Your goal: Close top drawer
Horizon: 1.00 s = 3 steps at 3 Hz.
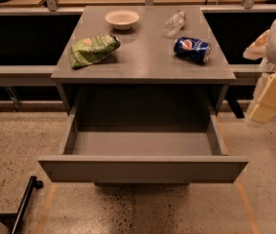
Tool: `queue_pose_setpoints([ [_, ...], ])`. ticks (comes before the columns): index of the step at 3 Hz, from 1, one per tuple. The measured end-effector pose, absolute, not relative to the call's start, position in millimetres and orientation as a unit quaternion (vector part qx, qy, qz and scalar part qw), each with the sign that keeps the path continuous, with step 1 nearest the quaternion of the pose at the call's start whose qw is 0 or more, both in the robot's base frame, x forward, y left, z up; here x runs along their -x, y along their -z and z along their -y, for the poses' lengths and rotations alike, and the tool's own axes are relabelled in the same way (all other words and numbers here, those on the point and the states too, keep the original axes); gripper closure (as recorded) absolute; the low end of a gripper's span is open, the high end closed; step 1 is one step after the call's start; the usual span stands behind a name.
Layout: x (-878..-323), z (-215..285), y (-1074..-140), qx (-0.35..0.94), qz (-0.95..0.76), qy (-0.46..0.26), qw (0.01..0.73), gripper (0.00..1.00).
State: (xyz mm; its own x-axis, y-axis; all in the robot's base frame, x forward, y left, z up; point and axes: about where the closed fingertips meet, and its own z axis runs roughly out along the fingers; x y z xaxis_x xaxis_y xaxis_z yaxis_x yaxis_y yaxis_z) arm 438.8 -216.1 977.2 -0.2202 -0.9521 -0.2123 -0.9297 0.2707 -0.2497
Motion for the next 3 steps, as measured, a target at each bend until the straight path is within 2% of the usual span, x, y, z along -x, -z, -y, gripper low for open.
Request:
queue_pose_setpoints([
  [2, -443, 205, -916, 0.601, -0.789, -0.024, 0.129, 0.64],
  [3, -432, 197, -849, 0.607, -0.788, -0.058, 0.084, 0.96],
])
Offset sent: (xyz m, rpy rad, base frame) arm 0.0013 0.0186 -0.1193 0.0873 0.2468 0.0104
